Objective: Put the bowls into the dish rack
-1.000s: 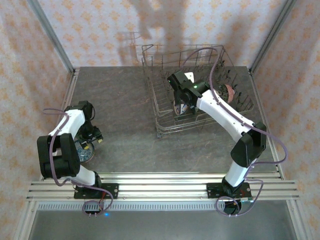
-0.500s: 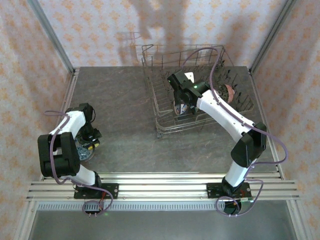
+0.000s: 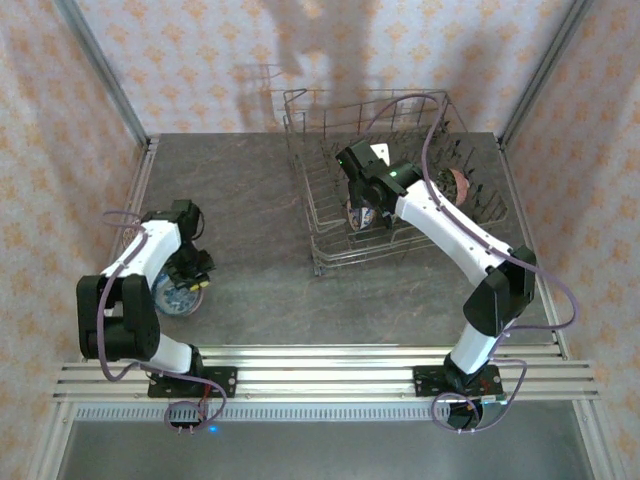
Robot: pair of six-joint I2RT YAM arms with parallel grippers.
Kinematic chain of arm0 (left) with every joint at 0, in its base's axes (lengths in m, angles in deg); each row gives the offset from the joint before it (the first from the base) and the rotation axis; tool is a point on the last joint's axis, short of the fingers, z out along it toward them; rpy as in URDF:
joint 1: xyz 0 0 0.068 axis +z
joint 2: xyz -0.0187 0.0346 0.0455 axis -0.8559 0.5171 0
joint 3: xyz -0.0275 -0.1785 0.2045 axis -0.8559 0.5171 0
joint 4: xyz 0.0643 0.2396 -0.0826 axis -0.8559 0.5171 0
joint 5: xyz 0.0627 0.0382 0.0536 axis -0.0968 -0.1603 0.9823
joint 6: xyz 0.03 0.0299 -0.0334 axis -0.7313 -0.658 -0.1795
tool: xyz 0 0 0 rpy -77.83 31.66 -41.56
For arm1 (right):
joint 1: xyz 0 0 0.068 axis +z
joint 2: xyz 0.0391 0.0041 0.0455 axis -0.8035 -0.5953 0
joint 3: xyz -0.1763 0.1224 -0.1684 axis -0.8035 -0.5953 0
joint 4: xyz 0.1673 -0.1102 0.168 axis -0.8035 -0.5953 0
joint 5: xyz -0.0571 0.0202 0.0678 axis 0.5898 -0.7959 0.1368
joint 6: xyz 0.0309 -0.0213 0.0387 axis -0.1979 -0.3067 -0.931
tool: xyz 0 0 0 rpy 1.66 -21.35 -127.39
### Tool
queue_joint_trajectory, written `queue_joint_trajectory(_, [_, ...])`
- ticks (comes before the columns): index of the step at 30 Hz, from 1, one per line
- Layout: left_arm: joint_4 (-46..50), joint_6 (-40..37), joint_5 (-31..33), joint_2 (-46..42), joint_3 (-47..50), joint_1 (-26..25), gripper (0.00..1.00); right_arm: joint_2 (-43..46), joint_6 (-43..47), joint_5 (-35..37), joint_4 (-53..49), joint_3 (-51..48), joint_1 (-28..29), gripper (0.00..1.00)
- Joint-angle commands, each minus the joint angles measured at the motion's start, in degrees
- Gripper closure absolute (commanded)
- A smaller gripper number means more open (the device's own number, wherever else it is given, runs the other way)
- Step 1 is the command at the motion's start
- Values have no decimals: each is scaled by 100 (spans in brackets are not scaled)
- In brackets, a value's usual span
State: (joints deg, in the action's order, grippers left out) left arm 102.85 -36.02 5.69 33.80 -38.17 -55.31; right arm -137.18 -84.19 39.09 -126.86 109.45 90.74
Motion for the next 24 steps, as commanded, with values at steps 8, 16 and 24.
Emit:
queue_joint_trajectory(8, [-537,616,-221,1079,-1081,-1273,100,489,-259,355,-393,-15,-36,20])
queue_joint_trajectory(16, [-543,616,10,1594,-1380,-1701,80,608,-459,337,-532,-123,-36,20])
queue_joint_trajectory(24, [-107,458,336,1243,-1873,-1832,47,745,-572,252,-682,-102,-14,19])
